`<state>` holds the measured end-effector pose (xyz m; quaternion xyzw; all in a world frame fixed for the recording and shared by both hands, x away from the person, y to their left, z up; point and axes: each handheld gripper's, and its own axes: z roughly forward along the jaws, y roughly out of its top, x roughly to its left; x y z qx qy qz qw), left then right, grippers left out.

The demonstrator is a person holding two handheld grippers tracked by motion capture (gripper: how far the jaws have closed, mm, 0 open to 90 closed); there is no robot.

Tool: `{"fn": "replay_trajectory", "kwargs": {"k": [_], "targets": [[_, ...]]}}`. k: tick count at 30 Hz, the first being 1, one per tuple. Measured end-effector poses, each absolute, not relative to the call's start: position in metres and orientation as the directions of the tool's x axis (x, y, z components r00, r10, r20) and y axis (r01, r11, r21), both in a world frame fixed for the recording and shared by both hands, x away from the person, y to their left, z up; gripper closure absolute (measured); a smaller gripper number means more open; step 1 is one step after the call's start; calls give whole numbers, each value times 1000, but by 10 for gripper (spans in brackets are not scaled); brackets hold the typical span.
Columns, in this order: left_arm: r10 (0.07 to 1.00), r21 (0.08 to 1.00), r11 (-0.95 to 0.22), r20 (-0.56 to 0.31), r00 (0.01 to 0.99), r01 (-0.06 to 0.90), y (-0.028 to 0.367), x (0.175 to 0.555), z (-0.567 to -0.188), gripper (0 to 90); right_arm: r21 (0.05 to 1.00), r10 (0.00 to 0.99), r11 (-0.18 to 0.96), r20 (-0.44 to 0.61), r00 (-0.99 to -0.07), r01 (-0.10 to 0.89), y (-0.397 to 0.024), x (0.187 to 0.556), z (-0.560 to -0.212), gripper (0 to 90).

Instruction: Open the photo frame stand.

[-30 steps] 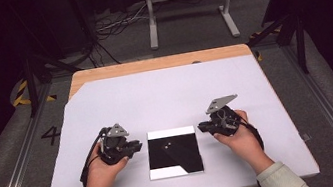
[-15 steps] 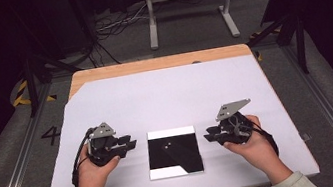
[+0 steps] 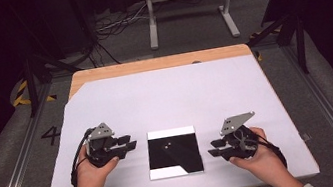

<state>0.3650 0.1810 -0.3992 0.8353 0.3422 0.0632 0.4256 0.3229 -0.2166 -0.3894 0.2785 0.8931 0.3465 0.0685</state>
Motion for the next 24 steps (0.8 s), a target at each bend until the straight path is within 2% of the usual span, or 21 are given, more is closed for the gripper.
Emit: {"fn": "replay_trajectory", "kwargs": {"k": [24], "targets": [[621,742,-418,-188,761,524,180,366,-402,628,549,478,713,77,-875,437,-201,313,-406,692]]}}
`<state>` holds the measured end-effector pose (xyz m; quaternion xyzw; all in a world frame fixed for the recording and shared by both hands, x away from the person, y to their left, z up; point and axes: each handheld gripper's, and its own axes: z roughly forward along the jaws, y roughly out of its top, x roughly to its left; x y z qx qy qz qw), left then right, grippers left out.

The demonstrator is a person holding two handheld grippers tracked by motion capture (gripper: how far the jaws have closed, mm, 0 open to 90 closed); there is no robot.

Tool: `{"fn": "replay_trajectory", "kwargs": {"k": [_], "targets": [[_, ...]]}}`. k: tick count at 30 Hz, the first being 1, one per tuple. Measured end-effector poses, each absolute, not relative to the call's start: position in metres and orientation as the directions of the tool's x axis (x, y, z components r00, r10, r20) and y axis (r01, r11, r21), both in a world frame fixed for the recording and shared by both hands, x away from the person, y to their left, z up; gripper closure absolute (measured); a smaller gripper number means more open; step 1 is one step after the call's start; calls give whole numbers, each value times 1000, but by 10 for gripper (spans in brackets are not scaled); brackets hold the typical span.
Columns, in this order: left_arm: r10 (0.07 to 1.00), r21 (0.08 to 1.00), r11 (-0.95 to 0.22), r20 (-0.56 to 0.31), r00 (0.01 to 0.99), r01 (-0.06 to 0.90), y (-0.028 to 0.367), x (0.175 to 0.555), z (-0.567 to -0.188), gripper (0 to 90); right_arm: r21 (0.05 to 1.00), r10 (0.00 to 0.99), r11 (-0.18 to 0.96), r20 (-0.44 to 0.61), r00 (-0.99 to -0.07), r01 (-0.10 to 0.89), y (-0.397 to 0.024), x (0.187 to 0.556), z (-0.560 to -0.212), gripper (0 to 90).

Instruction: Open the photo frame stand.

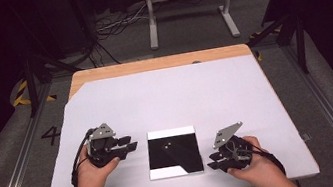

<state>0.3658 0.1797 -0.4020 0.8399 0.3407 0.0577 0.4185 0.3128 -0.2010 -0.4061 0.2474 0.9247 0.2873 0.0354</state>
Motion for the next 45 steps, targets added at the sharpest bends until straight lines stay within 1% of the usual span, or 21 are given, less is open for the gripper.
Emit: {"fn": "replay_trajectory", "kwargs": {"k": [7,18,45], "targets": [[623,742,-421,-181,761,522,181,365,-403,626,534,458,730,80,-885,426,-195,311,-409,699],[627,739,-418,-185,757,528,183,364,-404,616,486,437,765,89,-895,422,-186,310,-417,693],[625,725,-435,-184,759,534,179,365,-407,595,426,422,807,69,-904,409,-169,314,-420,730]]}}
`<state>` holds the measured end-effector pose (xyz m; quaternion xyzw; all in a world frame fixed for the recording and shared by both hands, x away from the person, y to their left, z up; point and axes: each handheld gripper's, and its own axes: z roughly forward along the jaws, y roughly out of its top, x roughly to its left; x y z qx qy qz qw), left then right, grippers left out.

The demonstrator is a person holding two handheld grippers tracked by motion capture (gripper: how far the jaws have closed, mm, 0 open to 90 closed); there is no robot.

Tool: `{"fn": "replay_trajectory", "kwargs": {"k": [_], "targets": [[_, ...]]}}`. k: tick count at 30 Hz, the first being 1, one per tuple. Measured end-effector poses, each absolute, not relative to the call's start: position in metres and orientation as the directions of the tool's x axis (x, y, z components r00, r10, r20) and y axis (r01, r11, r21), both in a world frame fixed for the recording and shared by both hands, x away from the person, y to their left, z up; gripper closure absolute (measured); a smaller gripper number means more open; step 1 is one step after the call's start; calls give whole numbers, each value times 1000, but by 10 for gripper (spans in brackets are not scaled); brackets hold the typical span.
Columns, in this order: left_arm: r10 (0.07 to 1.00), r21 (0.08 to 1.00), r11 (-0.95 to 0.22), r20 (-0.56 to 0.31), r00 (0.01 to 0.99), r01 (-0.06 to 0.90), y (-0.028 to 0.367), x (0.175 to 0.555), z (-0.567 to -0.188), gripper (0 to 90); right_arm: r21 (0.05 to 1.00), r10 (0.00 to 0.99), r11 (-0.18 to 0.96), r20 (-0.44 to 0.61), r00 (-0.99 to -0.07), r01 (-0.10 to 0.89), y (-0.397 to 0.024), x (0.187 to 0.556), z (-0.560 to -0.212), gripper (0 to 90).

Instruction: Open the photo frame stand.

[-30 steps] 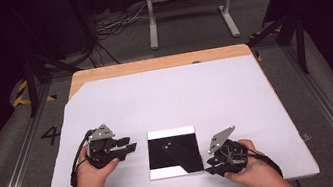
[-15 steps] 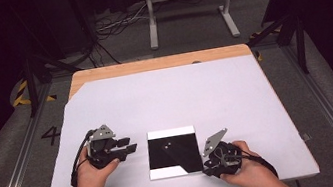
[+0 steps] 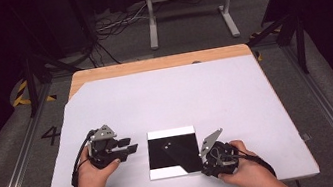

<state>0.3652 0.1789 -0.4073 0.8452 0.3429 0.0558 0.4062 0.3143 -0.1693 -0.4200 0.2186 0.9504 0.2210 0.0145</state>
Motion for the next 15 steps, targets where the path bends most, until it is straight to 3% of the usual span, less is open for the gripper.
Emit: {"fn": "replay_trajectory", "kwargs": {"k": [9,15], "targets": [[619,721,-448,-176,765,528,177,366,-408,595,407,416,817,76,-906,409,-166,315,-420,697],[616,722,-450,-176,768,526,177,365,-408,596,394,420,823,66,-905,410,-165,317,-419,745]]}}
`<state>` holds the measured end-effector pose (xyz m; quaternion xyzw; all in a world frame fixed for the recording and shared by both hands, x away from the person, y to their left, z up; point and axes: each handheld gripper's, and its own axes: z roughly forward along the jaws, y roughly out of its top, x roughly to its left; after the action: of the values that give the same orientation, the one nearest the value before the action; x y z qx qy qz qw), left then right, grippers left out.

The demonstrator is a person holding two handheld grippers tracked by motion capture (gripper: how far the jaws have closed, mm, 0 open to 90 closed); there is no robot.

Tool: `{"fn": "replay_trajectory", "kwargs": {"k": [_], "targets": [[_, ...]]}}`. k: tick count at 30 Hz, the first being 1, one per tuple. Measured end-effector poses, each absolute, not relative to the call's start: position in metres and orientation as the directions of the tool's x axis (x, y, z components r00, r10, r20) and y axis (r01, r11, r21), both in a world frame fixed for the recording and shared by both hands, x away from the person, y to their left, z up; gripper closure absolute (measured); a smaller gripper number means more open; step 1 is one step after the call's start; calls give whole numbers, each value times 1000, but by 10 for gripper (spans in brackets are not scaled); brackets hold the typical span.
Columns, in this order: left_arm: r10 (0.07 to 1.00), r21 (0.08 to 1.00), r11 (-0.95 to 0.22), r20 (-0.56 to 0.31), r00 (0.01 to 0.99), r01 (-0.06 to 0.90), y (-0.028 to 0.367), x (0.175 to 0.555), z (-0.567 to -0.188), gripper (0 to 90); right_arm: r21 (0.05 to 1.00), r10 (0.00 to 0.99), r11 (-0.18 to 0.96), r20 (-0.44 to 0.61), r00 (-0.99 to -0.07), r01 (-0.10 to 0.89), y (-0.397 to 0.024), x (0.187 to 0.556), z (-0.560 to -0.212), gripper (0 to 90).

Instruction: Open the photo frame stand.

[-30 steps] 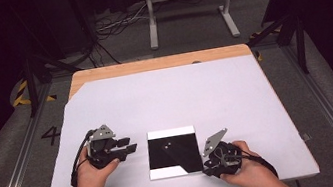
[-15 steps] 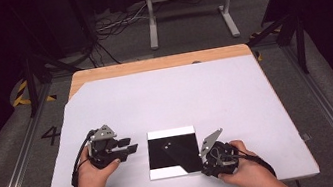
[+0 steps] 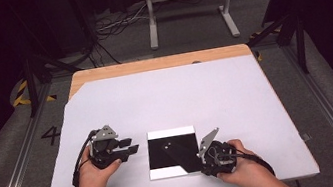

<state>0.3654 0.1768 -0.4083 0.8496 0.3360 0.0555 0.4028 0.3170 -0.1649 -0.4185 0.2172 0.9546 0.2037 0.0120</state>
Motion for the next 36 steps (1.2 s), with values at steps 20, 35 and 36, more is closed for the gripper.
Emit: {"fn": "replay_trajectory", "kwargs": {"k": [20,35,36], "targets": [[521,686,-524,-211,827,505,146,357,-427,900,467,418,786,82,-905,406,-173,315,-411,759],[501,648,-586,-181,846,486,134,356,-437,900,549,403,744,85,-911,381,-178,315,-397,787],[503,646,-588,-179,845,487,134,356,-438,900,557,402,740,84,-912,377,-178,314,-396,797]]}}
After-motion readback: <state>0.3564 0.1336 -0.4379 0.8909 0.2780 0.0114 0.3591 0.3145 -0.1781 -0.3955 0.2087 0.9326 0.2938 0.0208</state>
